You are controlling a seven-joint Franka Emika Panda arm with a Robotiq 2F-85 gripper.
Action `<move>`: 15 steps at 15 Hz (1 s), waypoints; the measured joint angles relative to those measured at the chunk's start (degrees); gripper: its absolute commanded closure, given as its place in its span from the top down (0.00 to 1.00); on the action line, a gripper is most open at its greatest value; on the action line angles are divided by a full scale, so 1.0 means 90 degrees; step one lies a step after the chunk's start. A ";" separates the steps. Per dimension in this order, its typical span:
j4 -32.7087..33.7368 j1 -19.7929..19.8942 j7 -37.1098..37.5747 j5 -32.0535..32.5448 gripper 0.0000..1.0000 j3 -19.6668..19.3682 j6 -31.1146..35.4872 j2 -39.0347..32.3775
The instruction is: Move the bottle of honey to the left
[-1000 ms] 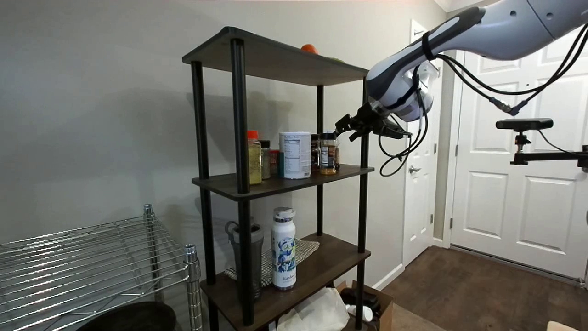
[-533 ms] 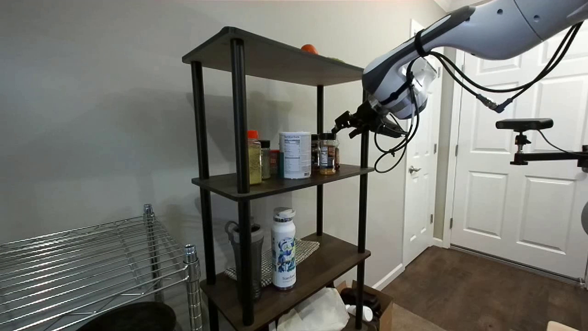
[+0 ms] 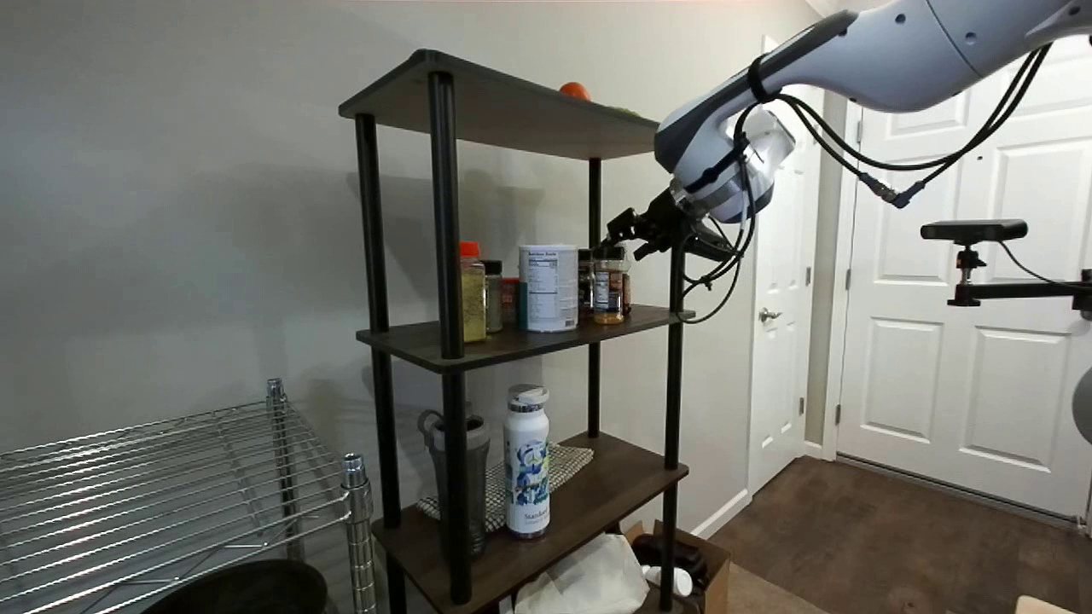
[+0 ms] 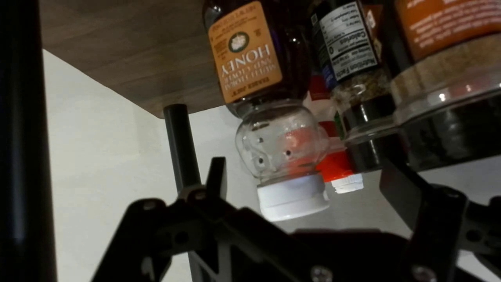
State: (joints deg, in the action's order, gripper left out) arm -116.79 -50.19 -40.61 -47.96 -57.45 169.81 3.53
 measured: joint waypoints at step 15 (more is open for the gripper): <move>0.0625 0.0056 -0.1074 -0.1813 0.34 -0.0093 0.0009 -0.1052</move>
State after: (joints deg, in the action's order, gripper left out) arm -111.16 -49.68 -50.27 -64.27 -58.29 169.89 -5.94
